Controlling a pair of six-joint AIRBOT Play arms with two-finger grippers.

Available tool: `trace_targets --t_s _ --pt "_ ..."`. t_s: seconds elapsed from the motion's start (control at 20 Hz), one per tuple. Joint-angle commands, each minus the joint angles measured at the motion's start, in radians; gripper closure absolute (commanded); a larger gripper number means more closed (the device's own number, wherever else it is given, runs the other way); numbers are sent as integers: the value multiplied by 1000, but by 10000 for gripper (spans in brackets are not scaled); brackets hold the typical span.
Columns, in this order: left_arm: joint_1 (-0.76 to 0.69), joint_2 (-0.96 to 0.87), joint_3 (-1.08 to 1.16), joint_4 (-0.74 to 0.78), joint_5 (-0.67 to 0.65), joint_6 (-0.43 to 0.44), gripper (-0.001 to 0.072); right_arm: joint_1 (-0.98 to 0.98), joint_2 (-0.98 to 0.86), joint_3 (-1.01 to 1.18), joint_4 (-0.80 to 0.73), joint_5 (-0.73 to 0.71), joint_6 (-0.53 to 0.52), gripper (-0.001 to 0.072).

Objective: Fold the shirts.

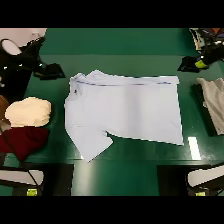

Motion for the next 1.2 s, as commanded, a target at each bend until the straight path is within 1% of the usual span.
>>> trace_targets --t_s 0.0,0.05,0.2,0.3,0.4,0.5,0.65,0.75,0.8,0.85,0.9,0.95,1.05,1.15 --pt "46 161 -239 11 -45 4 98 -58 143 -185 148 58 -50 399" --pt "42 219 -351 16 -30 3 98 -72 198 -263 172 53 -57 399" --pt "4 362 -660 10 68 -3 98 -99 347 -460 169 -11 -64 400" --pt "-29 416 -801 -4 108 -7 98 -116 423 -550 170 -54 -64 400" --pt "-50 430 -879 -19 126 -8 98 -126 488 -618 169 -92 -64 401" --pt "-53 431 -915 -74 151 -5 98 -145 547 -678 169 -120 -64 401" --pt "-53 431 -922 -152 168 5 98 -148 595 -725 161 -126 -64 401" --pt "-53 431 -922 -174 174 12 99 -148 613 -752 163 -132 -64 401" --pt "-53 431 -922 -180 178 12 130 -148 620 -768 163 -135 -64 401" --pt "-53 431 -922 -187 178 16 356 -148 629 -785 161 -133 -64 401" --pt "-53 431 -921 -194 182 34 610 -148 637 -801 161 -131 -64 401" --pt "-53 431 -915 -195 178 39 677 -153 650 -825 158 -124 -64 401" --pt "-53 440 -883 -194 158 42 685 -195 680 -897 132 -87 -63 401" --pt "-53 463 -844 -194 146 49 685 -275 719 -995 55 -40 -63 401"
